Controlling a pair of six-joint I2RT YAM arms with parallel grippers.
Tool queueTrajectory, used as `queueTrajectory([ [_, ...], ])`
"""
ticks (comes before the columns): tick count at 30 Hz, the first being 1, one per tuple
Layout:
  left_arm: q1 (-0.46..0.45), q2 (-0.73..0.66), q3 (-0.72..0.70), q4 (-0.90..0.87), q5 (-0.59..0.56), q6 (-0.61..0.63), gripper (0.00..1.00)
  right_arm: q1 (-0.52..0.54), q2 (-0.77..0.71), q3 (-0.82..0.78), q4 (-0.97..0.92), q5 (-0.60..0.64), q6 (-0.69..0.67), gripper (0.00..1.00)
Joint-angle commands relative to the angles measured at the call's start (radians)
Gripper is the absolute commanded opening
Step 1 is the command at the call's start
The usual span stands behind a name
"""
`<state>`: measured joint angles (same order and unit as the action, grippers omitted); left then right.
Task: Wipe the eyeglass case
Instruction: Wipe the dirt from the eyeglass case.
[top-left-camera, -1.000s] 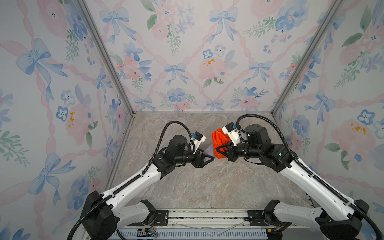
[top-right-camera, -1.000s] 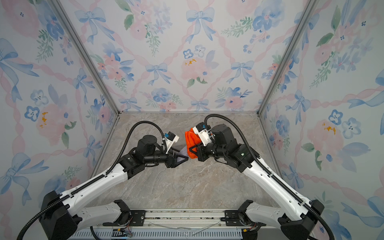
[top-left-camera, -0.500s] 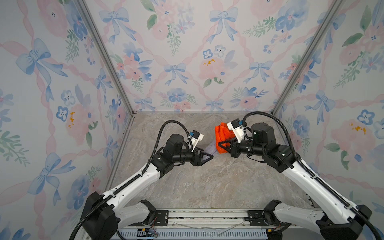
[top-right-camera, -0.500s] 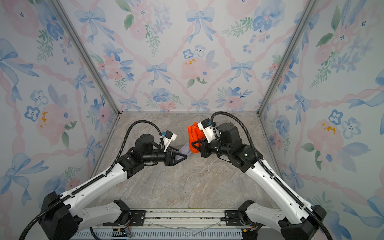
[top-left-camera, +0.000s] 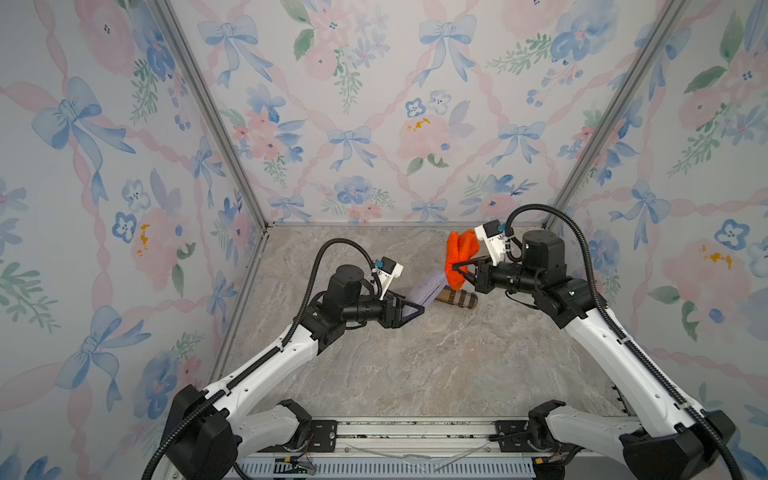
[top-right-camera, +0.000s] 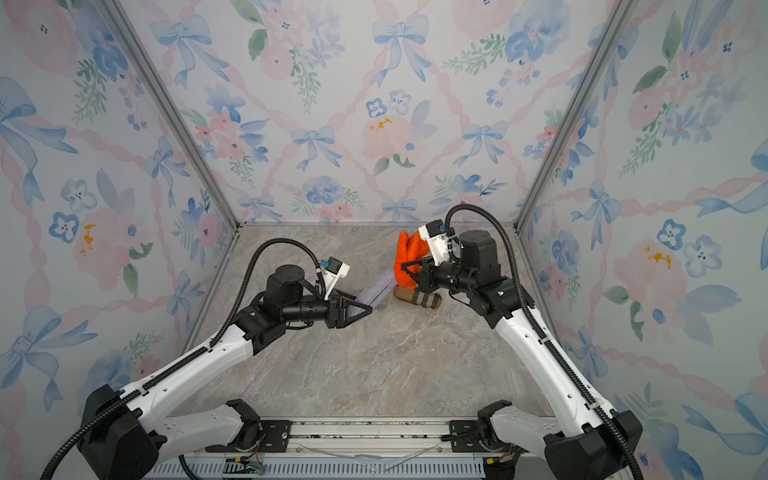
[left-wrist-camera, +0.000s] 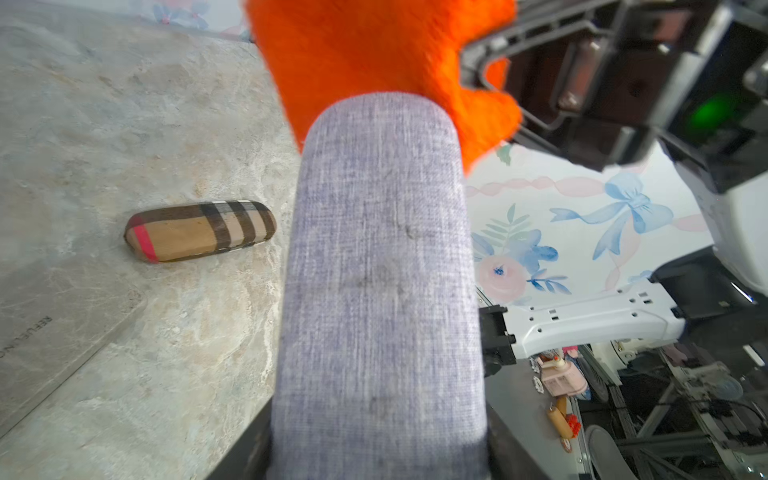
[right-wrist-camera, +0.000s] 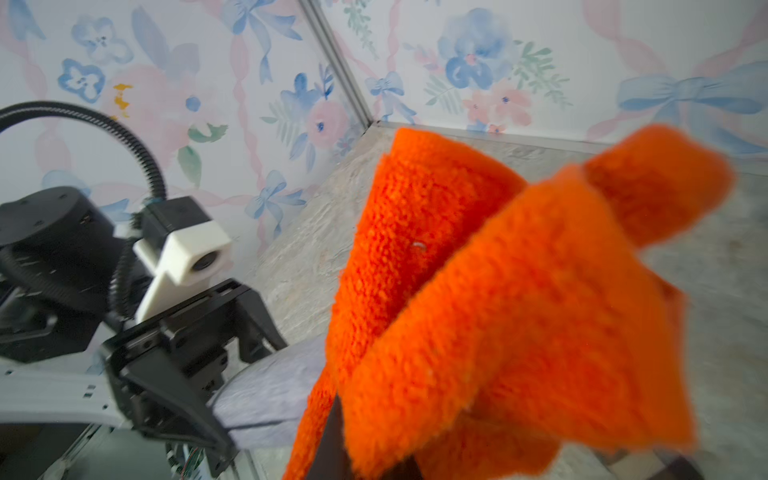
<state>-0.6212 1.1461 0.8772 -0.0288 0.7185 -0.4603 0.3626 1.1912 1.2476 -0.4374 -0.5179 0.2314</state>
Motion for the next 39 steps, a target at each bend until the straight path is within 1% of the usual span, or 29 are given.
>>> queueTrajectory([
  [1, -0.009, -0.036, 0.081, -0.067, 0.109, 0.195, 0.11, -0.018, 0.013, 0.089, -0.108, 0.037, -0.032, 0.0],
  [2, -0.006, -0.027, 0.091, -0.107, 0.09, 0.238, 0.11, -0.029, 0.016, 0.118, -0.143, 0.022, -0.032, 0.0],
  [4, 0.005, -0.01, 0.101, -0.145, 0.062, 0.307, 0.11, -0.057, 0.038, 0.194, -0.225, -0.049, -0.033, 0.0],
  [6, 0.011, 0.0, 0.101, -0.149, 0.067, 0.348, 0.11, -0.064, 0.052, 0.251, -0.311, -0.091, -0.047, 0.0],
  [8, 0.012, 0.001, 0.103, -0.148, 0.083, 0.379, 0.11, -0.064, 0.052, 0.271, -0.368, -0.115, -0.056, 0.0],
  [10, 0.01, -0.004, 0.106, -0.148, 0.097, 0.396, 0.11, -0.064, 0.039, 0.251, -0.395, -0.132, -0.05, 0.0],
  [12, 0.012, -0.005, 0.109, -0.149, 0.097, 0.401, 0.11, -0.065, 0.022, 0.201, -0.359, -0.189, -0.004, 0.0],
  [15, 0.012, 0.001, 0.113, -0.148, 0.114, 0.415, 0.11, -0.059, 0.006, 0.09, -0.184, -0.341, 0.15, 0.0],
  [16, 0.012, 0.001, 0.117, -0.149, 0.114, 0.416, 0.11, -0.055, 0.008, 0.066, -0.147, -0.364, 0.179, 0.0],
  [21, 0.024, 0.031, 0.135, -0.168, 0.065, 0.399, 0.1, -0.046, 0.037, 0.045, -0.134, -0.413, 0.2, 0.0],
  [25, 0.052, 0.035, 0.117, -0.172, 0.055, 0.383, 0.11, -0.058, 0.039, 0.099, -0.222, -0.401, 0.15, 0.0],
  [30, 0.075, 0.017, 0.111, -0.152, 0.03, 0.37, 0.11, -0.068, 0.036, 0.112, -0.268, -0.405, 0.152, 0.0],
  [32, 0.073, 0.02, 0.127, -0.14, 0.06, 0.359, 0.11, -0.07, 0.037, 0.101, -0.257, -0.414, 0.16, 0.0],
  [35, 0.055, 0.029, 0.151, -0.141, 0.099, 0.36, 0.12, -0.066, 0.049, 0.07, -0.179, -0.442, 0.211, 0.0],
  [37, 0.037, 0.033, 0.152, -0.14, 0.122, 0.364, 0.12, -0.054, 0.062, 0.058, -0.116, -0.443, 0.246, 0.0],
  [39, 0.021, 0.038, 0.141, -0.141, 0.158, 0.367, 0.11, -0.032, 0.077, 0.067, -0.1, -0.434, 0.247, 0.0],
])
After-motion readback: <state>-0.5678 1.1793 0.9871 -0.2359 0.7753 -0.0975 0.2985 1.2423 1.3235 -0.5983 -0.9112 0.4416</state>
